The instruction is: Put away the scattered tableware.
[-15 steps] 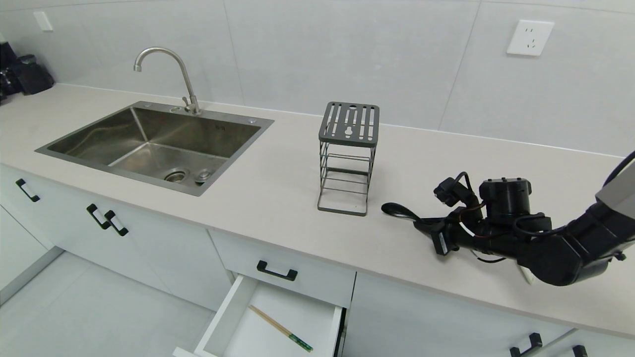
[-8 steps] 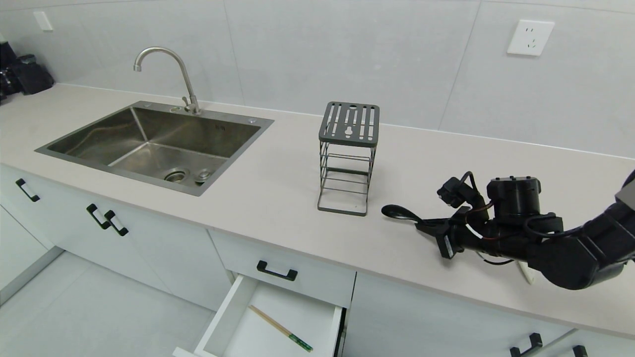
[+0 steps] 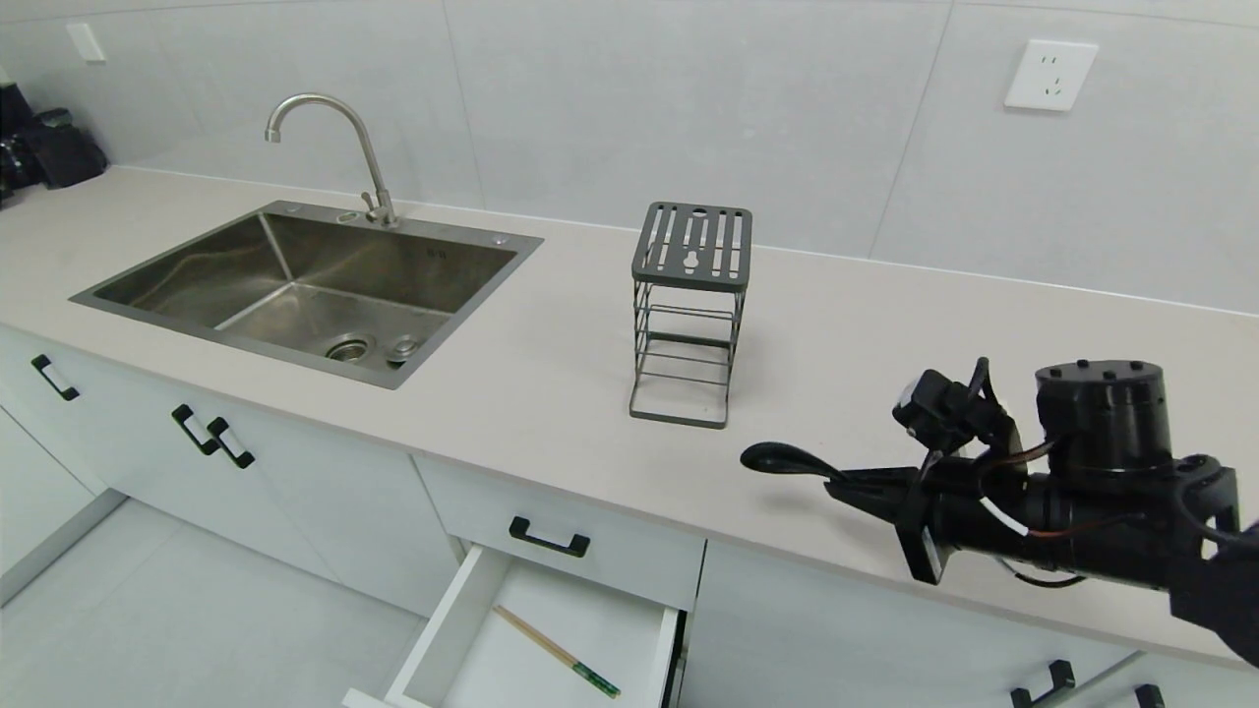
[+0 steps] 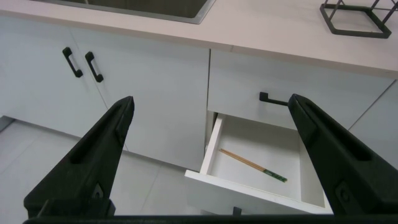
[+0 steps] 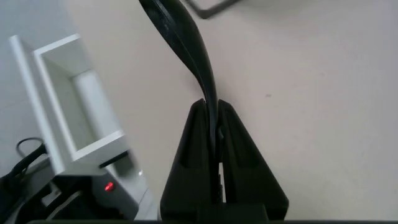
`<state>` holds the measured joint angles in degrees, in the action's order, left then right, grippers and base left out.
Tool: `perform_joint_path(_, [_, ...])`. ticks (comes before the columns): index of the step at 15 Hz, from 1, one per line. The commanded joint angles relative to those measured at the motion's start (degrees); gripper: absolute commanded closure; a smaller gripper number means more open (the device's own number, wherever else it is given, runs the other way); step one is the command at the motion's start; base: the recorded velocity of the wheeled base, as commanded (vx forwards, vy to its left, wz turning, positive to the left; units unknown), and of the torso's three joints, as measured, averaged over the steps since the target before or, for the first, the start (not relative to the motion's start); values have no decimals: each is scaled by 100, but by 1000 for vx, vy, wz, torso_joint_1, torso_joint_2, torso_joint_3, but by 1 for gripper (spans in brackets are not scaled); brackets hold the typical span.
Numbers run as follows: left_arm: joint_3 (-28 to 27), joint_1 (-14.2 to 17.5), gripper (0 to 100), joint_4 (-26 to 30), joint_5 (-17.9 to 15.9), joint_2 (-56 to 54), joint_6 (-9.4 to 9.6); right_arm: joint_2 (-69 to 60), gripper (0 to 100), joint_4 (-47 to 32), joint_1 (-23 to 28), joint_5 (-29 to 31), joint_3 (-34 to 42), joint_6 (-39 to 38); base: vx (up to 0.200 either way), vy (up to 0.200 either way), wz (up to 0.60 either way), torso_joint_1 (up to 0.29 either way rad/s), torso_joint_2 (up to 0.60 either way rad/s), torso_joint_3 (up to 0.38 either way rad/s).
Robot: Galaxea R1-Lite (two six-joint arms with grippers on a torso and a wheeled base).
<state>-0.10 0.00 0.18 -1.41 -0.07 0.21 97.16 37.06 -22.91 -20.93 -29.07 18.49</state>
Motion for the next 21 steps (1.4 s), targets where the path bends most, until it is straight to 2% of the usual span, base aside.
perform_joint_path(1, [1, 0, 0, -1, 1, 7, -3, -698, 100, -208, -663, 36, 104, -4, 0, 0, 0, 0, 0, 0])
perform_joint_path(8, [1, 0, 0, -1, 1, 7, -3, -725, 100, -164, -1489, 511, -178, -346, 0, 0, 0, 0, 0, 0])
perform_joint_path(10, [1, 0, 0, -1, 1, 7, -3, -707, 100, -164, -1761, 915, -283, -592, 0, 0, 0, 0, 0, 0])
perform_joint_path(16, [1, 0, 0, -1, 1, 7, -3, -356, 100, -164, -2640, 1583, -714, -1225, 0, 0, 0, 0, 0, 0])
perform_joint_path(21, [1, 0, 0, -1, 1, 7, -3, 189, 100, -138, -2948, 2023, -1030, -1348, 0, 0, 0, 0, 0, 0])
